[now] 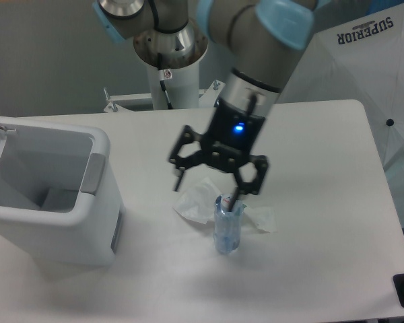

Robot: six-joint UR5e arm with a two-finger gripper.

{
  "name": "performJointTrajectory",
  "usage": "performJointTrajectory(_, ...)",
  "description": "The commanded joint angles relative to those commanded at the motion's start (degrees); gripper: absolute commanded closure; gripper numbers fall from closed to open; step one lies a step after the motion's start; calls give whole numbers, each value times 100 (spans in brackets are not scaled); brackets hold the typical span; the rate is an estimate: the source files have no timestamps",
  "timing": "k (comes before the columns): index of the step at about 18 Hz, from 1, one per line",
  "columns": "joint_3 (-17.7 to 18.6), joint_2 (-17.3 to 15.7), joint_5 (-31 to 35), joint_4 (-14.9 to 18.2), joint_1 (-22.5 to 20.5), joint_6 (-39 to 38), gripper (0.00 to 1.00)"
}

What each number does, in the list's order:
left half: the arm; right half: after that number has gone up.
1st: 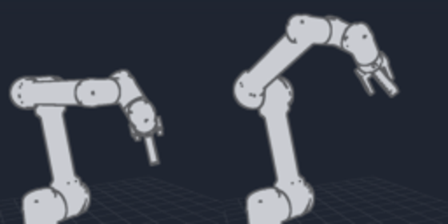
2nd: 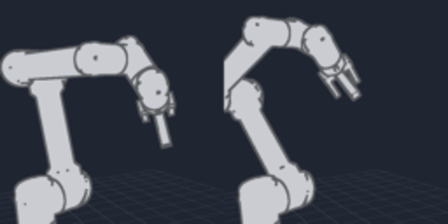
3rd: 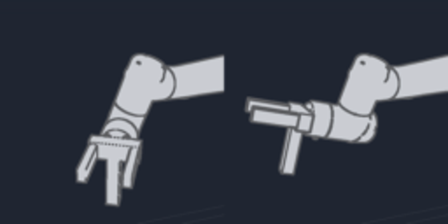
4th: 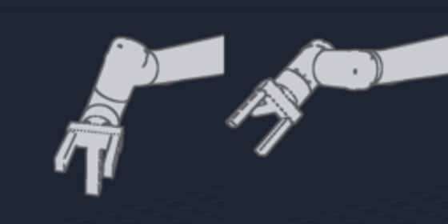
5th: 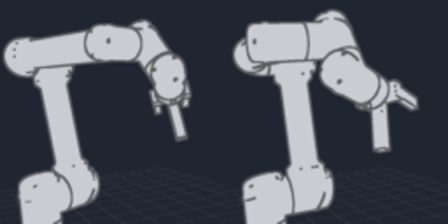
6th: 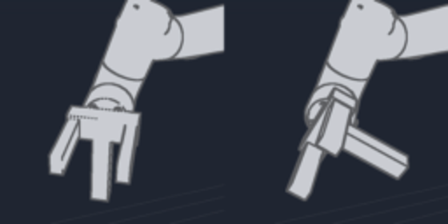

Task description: Open the trash can

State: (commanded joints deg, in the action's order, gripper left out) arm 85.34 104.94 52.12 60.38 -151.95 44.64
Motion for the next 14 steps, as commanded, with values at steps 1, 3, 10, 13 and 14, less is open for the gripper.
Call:
performJointTrajectory(1, -9, 27, 0, 0, -79, 97, 0)
performJointTrajectory(3, -9, 158, 0, -18, -211, 360, 0)
performJointTrajectory(10, -18, 615, 1158, -26, -502, 1688, 0)
performJointTrajectory(13, -18, 791, 1914, -9, -537, 2197, 0)
performJointTrajectory(14, -35, 870, 2125, -9, -537, 2364, 0)
